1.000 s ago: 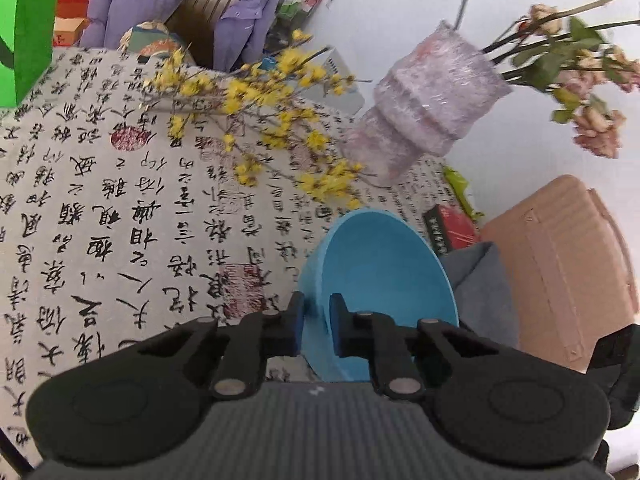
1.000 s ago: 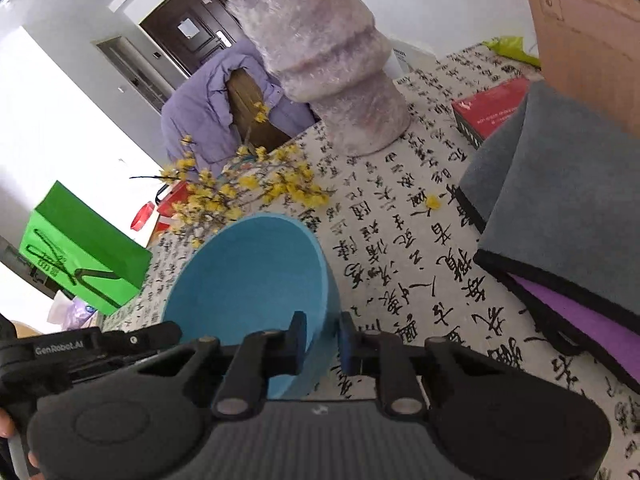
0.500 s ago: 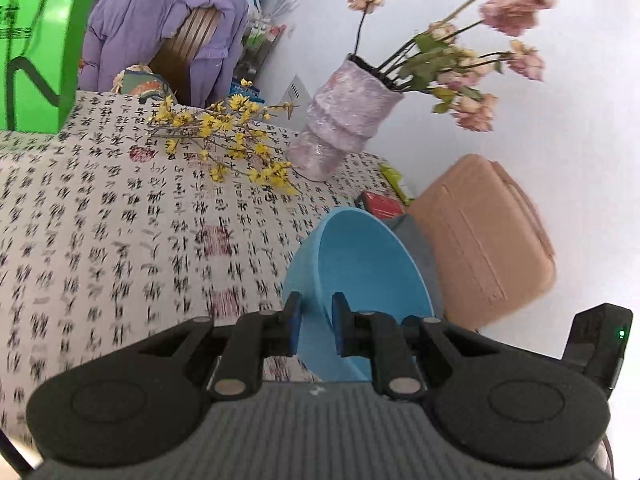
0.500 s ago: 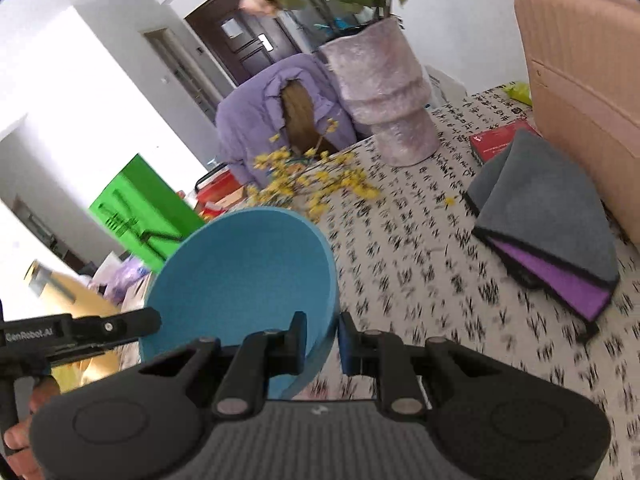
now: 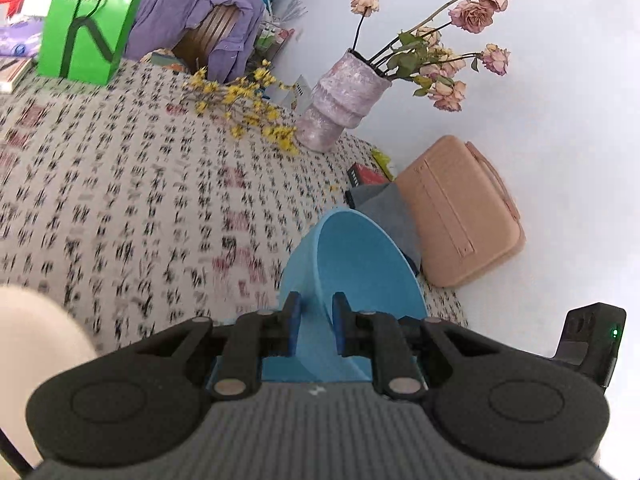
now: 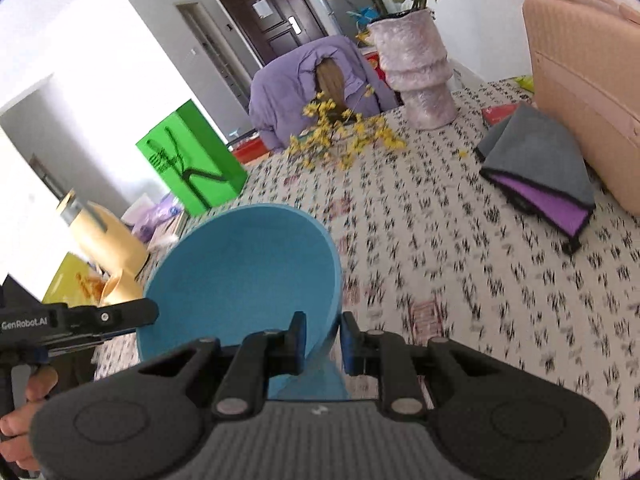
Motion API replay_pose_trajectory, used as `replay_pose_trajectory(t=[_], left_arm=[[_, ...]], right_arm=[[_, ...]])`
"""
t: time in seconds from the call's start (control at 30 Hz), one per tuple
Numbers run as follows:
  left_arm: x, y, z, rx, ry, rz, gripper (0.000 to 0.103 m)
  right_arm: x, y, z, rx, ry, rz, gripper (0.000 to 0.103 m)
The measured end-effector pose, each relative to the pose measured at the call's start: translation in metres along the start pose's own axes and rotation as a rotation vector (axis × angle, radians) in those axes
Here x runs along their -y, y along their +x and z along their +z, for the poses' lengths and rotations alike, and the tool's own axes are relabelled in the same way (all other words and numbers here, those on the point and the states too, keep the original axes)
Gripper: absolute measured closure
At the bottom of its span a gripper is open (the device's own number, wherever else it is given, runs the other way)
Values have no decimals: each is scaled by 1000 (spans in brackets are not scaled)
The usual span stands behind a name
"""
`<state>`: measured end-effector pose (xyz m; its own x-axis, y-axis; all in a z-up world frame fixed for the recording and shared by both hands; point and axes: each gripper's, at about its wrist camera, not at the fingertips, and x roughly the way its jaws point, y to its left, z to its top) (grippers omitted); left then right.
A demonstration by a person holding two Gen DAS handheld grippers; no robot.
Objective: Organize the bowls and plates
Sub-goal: 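Lift the third blue bowl and carry it over the two nested bowls, then lower the bowl into the nested bowls and open both grippers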
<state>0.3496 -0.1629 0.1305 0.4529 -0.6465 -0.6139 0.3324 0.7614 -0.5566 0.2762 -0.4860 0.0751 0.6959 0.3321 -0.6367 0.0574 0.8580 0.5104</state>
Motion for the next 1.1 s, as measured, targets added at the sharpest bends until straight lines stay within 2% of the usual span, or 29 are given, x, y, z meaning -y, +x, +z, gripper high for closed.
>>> replay_pose_trajectory(t=[0.4, 0.93, 1.1], left_arm=[[-30, -19, -50, -17, -53, -17, 87], [-59, 1, -63, -56, -78, 1, 87], [-62, 7, -63, -65, -86, -4, 84]], right_arm=[[-24, -11, -52, -38, -50, -20, 83], [-41, 12, -69, -37, -151, -100, 81], [-43, 17, -70, -43, -176, -113, 75]])
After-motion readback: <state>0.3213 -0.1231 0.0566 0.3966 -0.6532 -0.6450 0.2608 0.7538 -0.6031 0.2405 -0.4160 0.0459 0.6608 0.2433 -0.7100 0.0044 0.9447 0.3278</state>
